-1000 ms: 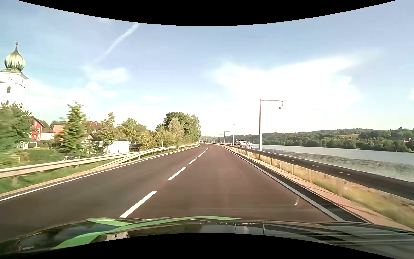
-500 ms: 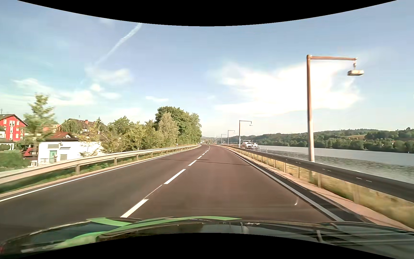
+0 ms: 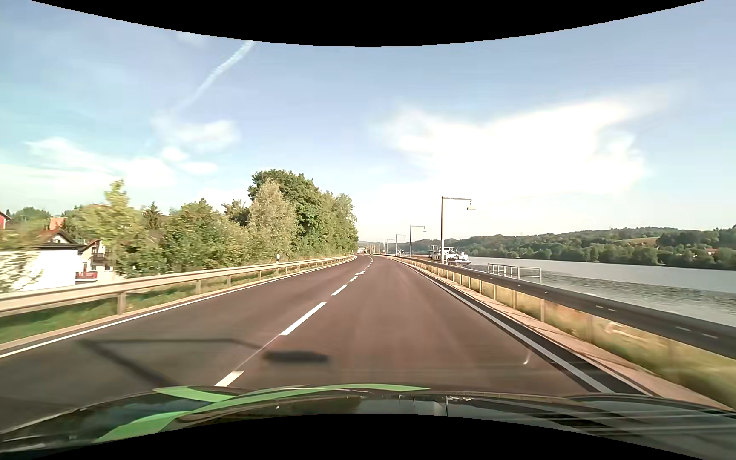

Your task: Follow the waypoints while adhering to traffic rules and regulations

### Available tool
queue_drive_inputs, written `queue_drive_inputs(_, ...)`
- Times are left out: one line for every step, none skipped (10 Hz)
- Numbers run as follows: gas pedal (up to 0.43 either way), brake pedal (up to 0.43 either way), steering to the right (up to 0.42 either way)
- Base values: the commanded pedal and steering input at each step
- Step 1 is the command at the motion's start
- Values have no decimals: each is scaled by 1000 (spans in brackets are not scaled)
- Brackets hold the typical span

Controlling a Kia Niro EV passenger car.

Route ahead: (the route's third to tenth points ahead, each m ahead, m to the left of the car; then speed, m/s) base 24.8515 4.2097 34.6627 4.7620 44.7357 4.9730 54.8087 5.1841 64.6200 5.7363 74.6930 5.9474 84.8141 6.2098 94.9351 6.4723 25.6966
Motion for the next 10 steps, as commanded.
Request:
queue_drive_inputs(260, 0, -4)
queue_drive_inputs(248, 0, -4)
queue_drive_inputs(220, 0, -4)
queue_drive_inputs(220, 0, -4)
queue_drive_inputs(220, 0, -4)
queue_drive_inputs(228, 0, -4)
queue_drive_inputs(248, 0, -4)
queue_drive_inputs(248, 0, -4)
queue_drive_inputs(260, 0, -4)
queue_drive_inputs(268, 0, -4)
